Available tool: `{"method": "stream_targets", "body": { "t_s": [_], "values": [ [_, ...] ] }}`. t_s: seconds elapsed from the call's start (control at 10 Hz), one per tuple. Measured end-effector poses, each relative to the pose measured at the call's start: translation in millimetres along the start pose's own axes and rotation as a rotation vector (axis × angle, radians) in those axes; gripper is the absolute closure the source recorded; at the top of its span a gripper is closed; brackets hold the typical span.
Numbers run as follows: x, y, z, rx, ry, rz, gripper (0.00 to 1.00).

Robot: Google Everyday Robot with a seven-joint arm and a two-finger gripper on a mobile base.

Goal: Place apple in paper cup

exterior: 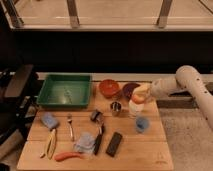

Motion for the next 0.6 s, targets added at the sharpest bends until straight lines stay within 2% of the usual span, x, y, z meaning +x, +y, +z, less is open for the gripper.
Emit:
{"method": "stream_targets", "body": {
  "t_s": [0.2, 0.6],
  "values": [
    [0.6, 3.7, 7.0, -0.005, -0.014, 0.007, 0.23],
    [-0.5, 4.3, 9.0, -0.007, -0.036, 0.01, 0.22]
  ]
}}
